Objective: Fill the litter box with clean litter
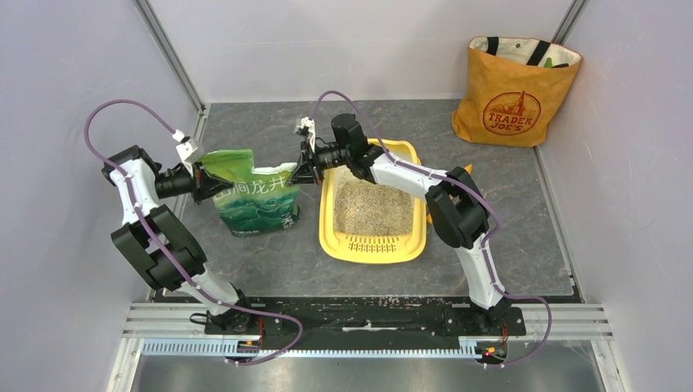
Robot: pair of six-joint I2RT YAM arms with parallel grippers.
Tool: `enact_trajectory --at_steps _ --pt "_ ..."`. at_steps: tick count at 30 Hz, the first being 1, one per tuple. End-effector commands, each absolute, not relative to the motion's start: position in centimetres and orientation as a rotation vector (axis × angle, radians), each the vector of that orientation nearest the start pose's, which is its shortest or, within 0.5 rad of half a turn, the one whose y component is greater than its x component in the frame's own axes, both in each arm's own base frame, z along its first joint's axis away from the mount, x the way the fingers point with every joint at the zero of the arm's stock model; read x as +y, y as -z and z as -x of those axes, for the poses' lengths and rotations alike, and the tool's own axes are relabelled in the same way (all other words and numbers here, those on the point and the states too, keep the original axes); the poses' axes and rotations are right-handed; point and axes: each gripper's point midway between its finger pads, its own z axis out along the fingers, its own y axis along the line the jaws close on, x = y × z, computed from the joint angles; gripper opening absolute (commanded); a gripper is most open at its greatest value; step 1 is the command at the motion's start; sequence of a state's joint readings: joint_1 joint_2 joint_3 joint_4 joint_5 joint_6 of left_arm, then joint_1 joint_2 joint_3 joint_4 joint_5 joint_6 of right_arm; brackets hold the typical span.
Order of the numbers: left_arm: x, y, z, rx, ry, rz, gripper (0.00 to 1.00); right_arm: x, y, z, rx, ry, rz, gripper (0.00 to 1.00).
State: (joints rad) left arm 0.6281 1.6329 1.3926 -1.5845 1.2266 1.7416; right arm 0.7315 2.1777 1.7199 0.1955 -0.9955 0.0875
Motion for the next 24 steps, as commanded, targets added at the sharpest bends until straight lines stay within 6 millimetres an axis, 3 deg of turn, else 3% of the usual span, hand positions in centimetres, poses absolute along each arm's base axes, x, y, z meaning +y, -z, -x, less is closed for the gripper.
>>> enact_trajectory --at_steps 1,4,6,8,12,15,16,18,20,24 --pt "4.2 -22.8 -29.8 1.893 0.748 -0.751 0.02 46.2 -28.2 -33.2 1.369 -1.427 1.251 0.00" --pt "5.9 -21.2 -30.1 2.016 0.665 -0.722 0.02 44.7 -23.2 -33.2 1.569 -1.466 1.275 0.00" --pt "6.3 -20.6 -30.0 2.076 0.659 -0.672 0.02 44.5 -21.2 -32.9 1.663 -1.512 1.254 0.00" --pt "6.3 -20.1 -29.4 2.127 0.683 -0.637 0.02 44.5 -20.5 -32.6 1.697 -1.535 1.235 0.00" --pt "5.0 -20.4 -27.9 2.131 0.773 -0.655 0.05 44.8 -21.2 -32.0 1.733 -1.613 1.224 0.00" --pt "3.5 -21.9 -27.1 2.061 0.836 -0.673 0.24 45.2 -22.8 -32.2 1.759 -1.656 1.172 0.55" --pt "3.2 -22.2 -27.0 2.048 0.843 -0.669 0.29 45.5 -23.8 -32.3 1.759 -1.681 1.135 0.59" --pt "2.8 -22.7 -27.0 2.026 0.843 -0.663 0.40 46.1 -26.0 -32.9 1.694 -1.708 1.078 0.62" --pt "2.7 -23.1 -27.0 2.012 0.838 -0.662 0.45 46.6 -27.0 -33.2 1.670 -1.710 1.049 0.62" --pt "2.6 -24.4 -27.5 1.982 0.827 -0.631 0.62 47.2 -26.0 -33.3 1.702 -1.679 1.062 0.58"
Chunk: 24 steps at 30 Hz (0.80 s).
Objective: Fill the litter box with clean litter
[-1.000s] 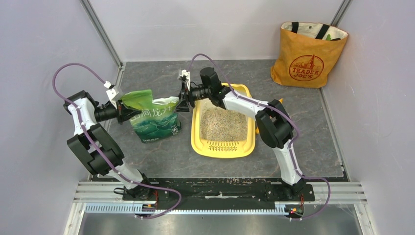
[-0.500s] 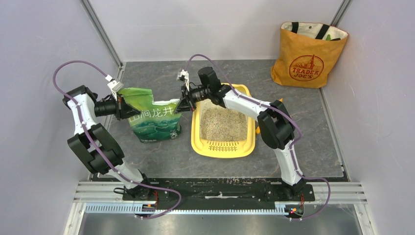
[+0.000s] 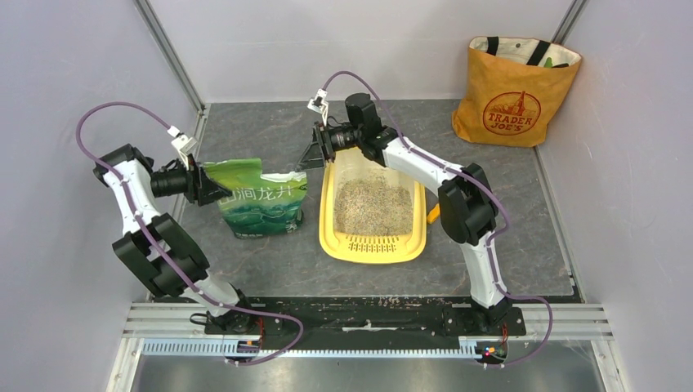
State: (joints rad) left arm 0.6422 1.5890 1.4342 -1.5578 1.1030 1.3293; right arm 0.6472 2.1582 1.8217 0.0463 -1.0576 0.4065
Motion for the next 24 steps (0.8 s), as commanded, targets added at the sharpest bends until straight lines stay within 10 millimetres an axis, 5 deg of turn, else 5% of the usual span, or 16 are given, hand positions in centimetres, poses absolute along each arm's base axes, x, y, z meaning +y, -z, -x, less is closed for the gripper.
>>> enact_trajectory --at_steps 1,5,8,11,15,20,24 --pt "2.5 -24.9 -27.8 1.969 0.829 -0.619 0.69 47.3 -25.6 -33.3 1.714 -1.667 1.070 0.58" --pt "2.5 -26.6 -28.6 1.921 0.833 -0.583 0.76 47.5 -26.0 -32.6 1.702 -1.682 1.093 0.75" --pt "2.5 -26.7 -29.0 1.931 0.863 -0.540 0.72 48.1 -27.0 -31.6 1.664 -1.705 1.132 0.90" --pt "2.5 -26.3 -29.1 1.962 0.915 -0.479 0.35 49.0 -26.8 -31.3 1.672 -1.682 1.164 0.93" --pt "2.9 -25.3 -29.1 2.050 0.990 -0.358 0.02 50.3 -25.0 -30.8 1.729 -1.639 1.219 0.92" --pt "3.9 -23.7 -29.6 2.167 1.000 -0.181 0.02 50.8 -22.8 -30.8 1.812 -1.672 1.212 0.87" --pt "4.4 -22.8 -29.6 2.223 0.959 -0.107 0.02 51.4 -23.5 -30.1 1.785 -1.729 1.209 0.97"
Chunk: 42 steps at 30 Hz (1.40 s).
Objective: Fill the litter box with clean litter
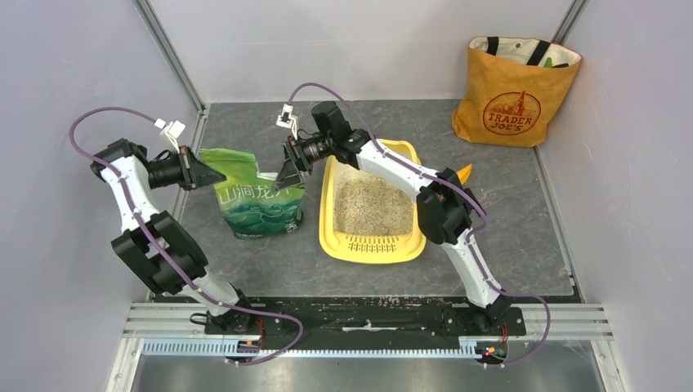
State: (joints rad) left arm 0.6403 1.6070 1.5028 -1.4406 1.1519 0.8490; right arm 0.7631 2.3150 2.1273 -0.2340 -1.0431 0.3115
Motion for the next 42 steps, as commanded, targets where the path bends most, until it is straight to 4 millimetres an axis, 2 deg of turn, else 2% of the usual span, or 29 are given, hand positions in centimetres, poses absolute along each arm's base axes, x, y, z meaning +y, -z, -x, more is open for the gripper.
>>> enact_trajectory --at_steps 1,2,3,4,5,6,7,9,10,11,17,18,19,20,22,25,26,29,32,35,37,40,41,42 --pt "3.9 -23.2 -29.4 2.199 0.979 -0.138 0.02 51.7 -23.6 -30.0 1.775 -1.727 1.211 0.97" --pt "3.1 -23.8 -28.7 2.165 1.025 -0.189 0.04 52.0 -23.7 -29.9 1.762 -1.723 1.215 0.97" --pt "2.5 -24.4 -28.3 2.120 1.044 -0.257 0.10 52.4 -23.6 -29.9 1.755 -1.719 1.218 0.90" --pt "2.0 -24.8 -27.9 2.099 1.066 -0.282 0.17 52.6 -23.6 -29.9 1.745 -1.717 1.222 0.79" --pt "1.8 -25.1 -27.9 2.080 1.072 -0.308 0.27 52.8 -23.6 -30.0 1.741 -1.710 1.218 0.57" --pt "1.7 -25.2 -27.7 2.069 1.071 -0.335 0.37 52.8 -23.4 -30.1 1.743 -1.703 1.213 0.39" --pt "1.8 -24.9 -27.7 2.064 1.065 -0.353 0.50 52.7 -23.2 -30.2 1.743 -1.694 1.214 0.25" --pt "1.6 -24.6 -27.6 2.032 1.059 -0.390 0.73 52.4 -23.0 -30.2 1.732 -1.675 1.228 0.07" --pt "1.3 -24.5 -27.7 2.011 1.062 -0.403 0.81 52.2 -23.2 -30.0 1.717 -1.674 1.242 0.03" --pt "1.2 -24.4 -27.8 1.991 1.068 -0.399 0.84 52.2 -23.1 -29.8 1.710 -1.675 1.252 0.02" --pt "0.0 -24.5 -29.2 1.970 1.136 -0.414 0.86 51.9 -23.6 -29.0 1.661 -1.708 1.302 0.00" --pt "-0.2 -24.3 -29.3 1.982 1.150 -0.404 0.86 51.8 -23.5 -28.9 1.660 -1.715 1.307 0.01" --pt "-0.3 -24.0 -29.5 2.003 1.166 -0.374 0.80 51.8 -23.5 -28.8 1.656 -1.720 1.315 0.01" --pt "-0.1 -23.7 -29.9 2.032 1.178 -0.324 0.69 51.6 -23.4 -28.6 1.656 -1.723 1.321 0.01" --pt "0.3 -23.3 -30.1 2.091 1.177 -0.278 0.37 51.2 -23.3 -28.8 1.665 -1.718 1.319 0.00" --pt "1.1 -22.4 -30.0 2.223 1.165 -0.181 0.16 50.5 -22.9 -29.4 1.690 -1.716 1.300 0.00" --pt "1.4 -22.1 -29.9 2.263 1.161 -0.145 0.04 50.1 -22.8 -29.9 1.701 -1.711 1.288 0.00" --pt "1.2 -22.4 -29.2 2.326 1.252 -0.072 0.02 49.5 -22.5 -30.6 1.731 -1.700 1.265 0.00" --pt "0.8 -22.3 -28.9 2.359 1.348 0.025 0.02 49.9 -23.2 -30.9 1.750 -1.724 1.230 0.33" --pt "0.9 -21.7 -28.7 2.390 1.330 0.050 0.02 50.8 -24.5 -31.0 1.751 -1.807 1.148 0.45" --pt "1.1 -21.6 -28.8 2.401 1.306 0.056 0.02 51.3 -25.2 -31.0 1.738 -1.848 1.119 0.46" --pt "1.4 -21.8 -29.0 2.409 1.266 0.062 0.02 51.7 -25.1 -30.9 1.755 -1.897 1.090 0.44" --pt "1.5 -21.9 -29.0 2.412 1.254 0.061 0.03 51.8 -25.1 -30.8 1.758 -1.908 1.083 0.40" --pt "1.5 -21.8 -29.0 2.417 1.240 0.054 0.04 51.9 -25.0 -30.8 1.767 -1.914 1.078 0.30"
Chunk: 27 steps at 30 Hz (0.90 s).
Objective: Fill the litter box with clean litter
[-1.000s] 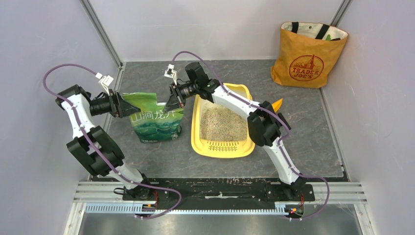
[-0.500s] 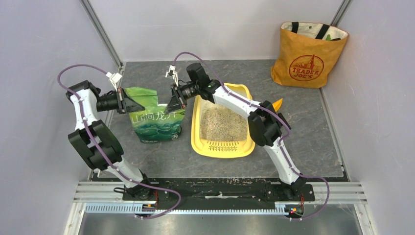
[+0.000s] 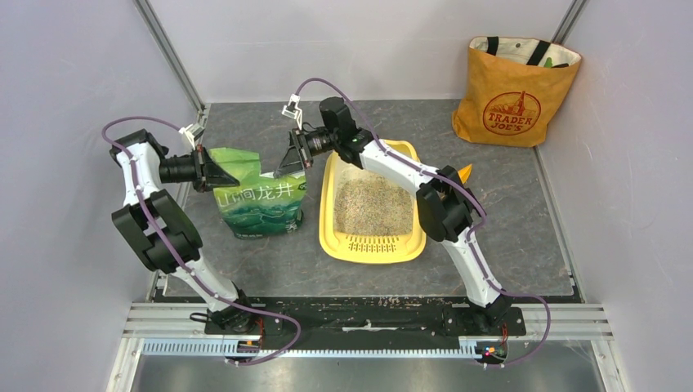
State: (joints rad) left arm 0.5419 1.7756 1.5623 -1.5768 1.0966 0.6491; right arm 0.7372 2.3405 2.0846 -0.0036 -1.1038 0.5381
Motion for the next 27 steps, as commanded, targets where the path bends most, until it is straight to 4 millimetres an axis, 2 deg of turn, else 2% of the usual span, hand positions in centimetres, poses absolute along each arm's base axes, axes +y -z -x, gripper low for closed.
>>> enact_trajectory --at_steps 1,2,4,7,9,11,16,19,21,22,23,24,26,27 --pt "1.7 -21.8 -29.0 2.423 1.220 0.046 0.09 52.0 -24.8 -30.7 1.778 -1.913 1.075 0.20" --pt "1.8 -21.8 -28.9 2.425 1.199 0.035 0.14 52.0 -24.4 -30.7 1.803 -1.903 1.067 0.10" --pt "2.0 -22.2 -29.0 2.412 1.146 -0.002 0.25 52.0 -23.4 -30.8 1.843 -1.865 1.071 0.00" --pt "2.7 -23.1 -29.4 2.389 1.002 -0.069 0.48 51.6 -22.2 -30.6 1.893 -1.804 1.100 0.00" --pt "3.6 -24.1 -29.9 2.355 0.857 -0.136 0.68 51.3 -21.7 -30.5 1.916 -1.780 1.109 0.00" --pt "4.5 -25.3 -30.4 2.303 0.701 -0.216 0.83 51.1 -21.5 -30.5 1.923 -1.765 1.116 0.00" --pt "6.2 -28.9 -30.4 2.201 0.393 -0.441 0.87 51.3 -21.0 -30.8 1.946 -1.740 1.117 0.00" --pt "5.5 -30.3 -29.2 2.132 0.328 -0.638 0.87 51.5 -20.8 -31.2 1.966 -1.720 1.108 0.00" --pt "3.8 -30.9 -27.3 2.078 0.349 -0.806 0.87 51.5 -20.5 -31.4 1.974 -1.712 1.106 0.00" --pt "2.7 -30.9 -26.0 2.013 0.351 -0.982 0.87 51.5 -20.4 -31.4 1.977 -1.708 1.106 0.00" --pt "1.7 -30.3 -25.1 2.019 0.363 -1.055 0.86 51.5 -20.4 -31.4 1.978 -1.708 1.108 0.00" --pt "1.2 -28.9 -24.5 2.037 0.345 -1.160 0.86 51.5 -20.3 -31.3 1.985 -1.708 1.109 0.00" --pt "0.8 -27.1 -24.1 2.029 0.289 -1.280 0.86 51.4 -20.0 -31.3 1.992 -1.702 1.117 0.00" --pt "0.6 -26.5 -24.6 2.001 0.260 -1.305 0.87 51.4 -19.8 -31.3 1.994 -1.699 1.121 0.00"
